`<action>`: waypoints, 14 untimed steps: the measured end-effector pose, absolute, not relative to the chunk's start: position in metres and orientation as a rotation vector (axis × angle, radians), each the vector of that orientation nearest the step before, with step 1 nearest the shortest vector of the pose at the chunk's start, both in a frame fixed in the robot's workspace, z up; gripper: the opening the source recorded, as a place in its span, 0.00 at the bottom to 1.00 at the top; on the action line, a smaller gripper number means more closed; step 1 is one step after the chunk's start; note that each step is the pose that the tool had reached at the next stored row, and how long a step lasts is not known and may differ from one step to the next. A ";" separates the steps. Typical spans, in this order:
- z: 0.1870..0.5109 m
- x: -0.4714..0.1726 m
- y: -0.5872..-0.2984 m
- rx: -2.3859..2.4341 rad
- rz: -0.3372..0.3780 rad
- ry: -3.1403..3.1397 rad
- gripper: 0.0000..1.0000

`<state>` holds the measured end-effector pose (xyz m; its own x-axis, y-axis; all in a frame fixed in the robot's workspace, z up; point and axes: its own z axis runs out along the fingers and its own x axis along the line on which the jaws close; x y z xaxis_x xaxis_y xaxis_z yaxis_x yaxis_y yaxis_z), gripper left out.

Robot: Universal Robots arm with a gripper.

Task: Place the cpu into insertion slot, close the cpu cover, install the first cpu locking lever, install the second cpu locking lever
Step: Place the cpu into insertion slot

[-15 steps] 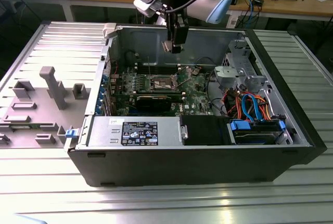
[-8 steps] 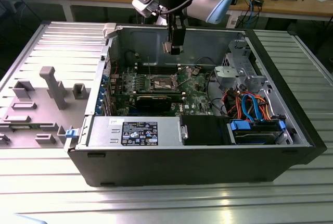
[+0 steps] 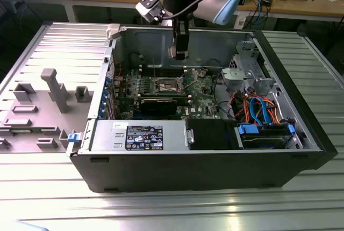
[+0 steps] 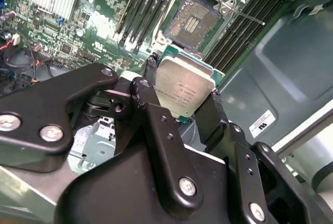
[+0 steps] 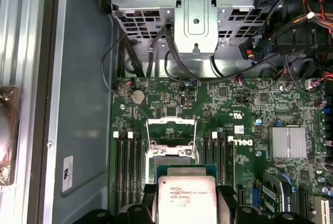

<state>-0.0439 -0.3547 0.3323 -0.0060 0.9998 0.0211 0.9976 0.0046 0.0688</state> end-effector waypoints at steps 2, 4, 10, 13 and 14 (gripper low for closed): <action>0.330 -0.044 -0.355 2.200 0.099 2.192 0.54; 0.326 -0.044 -0.355 2.213 0.098 2.180 0.54; 0.322 -0.044 -0.355 2.223 0.097 2.170 0.54; 0.321 -0.044 -0.355 2.223 0.097 2.170 0.54; 0.321 -0.044 -0.355 2.223 0.097 2.170 0.54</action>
<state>-0.0440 -0.3545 0.3212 0.0235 0.9995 0.0211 0.9974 -0.0249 0.0677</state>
